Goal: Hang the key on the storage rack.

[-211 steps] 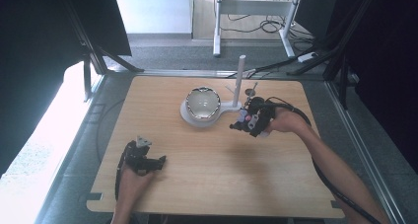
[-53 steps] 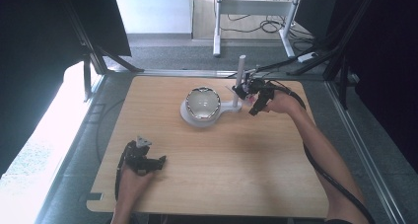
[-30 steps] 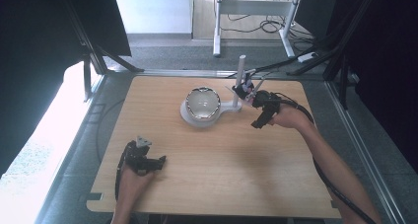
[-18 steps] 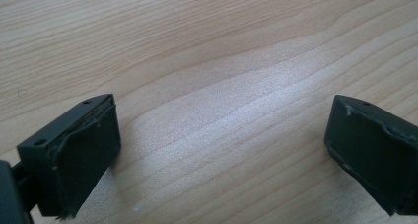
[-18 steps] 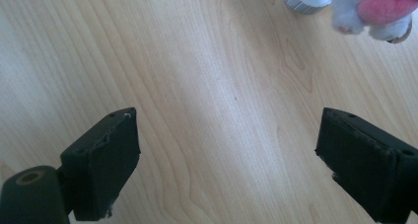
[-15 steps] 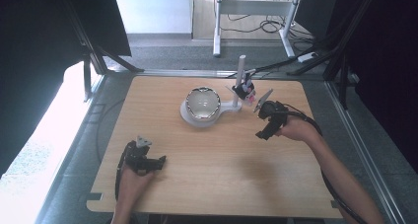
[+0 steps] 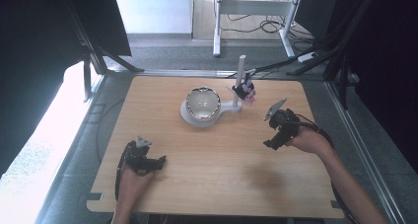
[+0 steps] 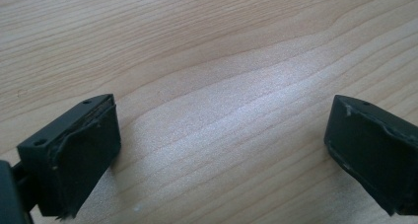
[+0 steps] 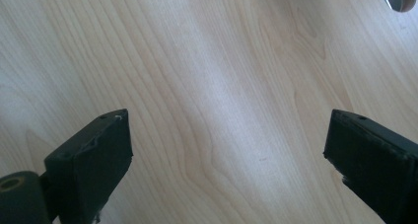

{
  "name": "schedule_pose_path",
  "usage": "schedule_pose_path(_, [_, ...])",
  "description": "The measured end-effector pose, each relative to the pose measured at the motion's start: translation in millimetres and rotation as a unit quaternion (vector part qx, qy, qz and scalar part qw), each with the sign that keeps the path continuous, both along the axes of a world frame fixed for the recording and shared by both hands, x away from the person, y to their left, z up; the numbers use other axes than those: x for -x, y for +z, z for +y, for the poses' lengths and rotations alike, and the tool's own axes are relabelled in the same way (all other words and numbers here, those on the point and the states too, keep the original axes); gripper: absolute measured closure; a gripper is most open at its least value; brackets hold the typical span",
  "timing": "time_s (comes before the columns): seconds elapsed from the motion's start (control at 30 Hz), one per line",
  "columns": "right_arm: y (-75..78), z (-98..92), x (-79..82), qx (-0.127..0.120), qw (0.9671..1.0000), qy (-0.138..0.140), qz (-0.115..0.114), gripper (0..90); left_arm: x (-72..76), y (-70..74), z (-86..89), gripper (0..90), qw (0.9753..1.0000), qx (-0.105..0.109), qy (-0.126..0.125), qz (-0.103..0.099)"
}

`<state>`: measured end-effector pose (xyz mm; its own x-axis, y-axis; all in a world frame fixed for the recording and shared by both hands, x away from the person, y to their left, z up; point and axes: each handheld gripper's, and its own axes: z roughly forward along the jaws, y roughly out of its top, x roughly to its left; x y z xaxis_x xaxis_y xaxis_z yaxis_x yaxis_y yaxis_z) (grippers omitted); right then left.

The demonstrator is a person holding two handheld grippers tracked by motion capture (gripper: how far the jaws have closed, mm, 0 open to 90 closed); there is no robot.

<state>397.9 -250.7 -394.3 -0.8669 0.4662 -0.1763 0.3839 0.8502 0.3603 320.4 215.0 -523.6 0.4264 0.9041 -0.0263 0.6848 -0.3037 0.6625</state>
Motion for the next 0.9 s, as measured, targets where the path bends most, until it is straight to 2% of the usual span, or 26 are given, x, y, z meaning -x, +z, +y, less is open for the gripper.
schedule_pose_path(0.43, [-14.3, -17.8, 28.1, -0.026, 0.9994, -0.018, -0.013, 2.3, 0.2, 0.1, 0.0, 0.4, 1.0, 0.0, 0.0, 0.001])
schedule_pose_path(0.7, [-32.6, -22.8, 39.6, -0.058, 0.9973, -0.04, -0.02, 1.7, 0.2, 0.1, 0.0, 0.4, 1.0, 0.0, 0.0, 0.001])
schedule_pose_path(0.9, [-46.7, -24.6, 45.7, -0.097, 0.9934, -0.058, -0.02, 1.7, 0.2, 0.2, 0.0, 0.5, 1.0, 0.0, 0.0, 0.001])
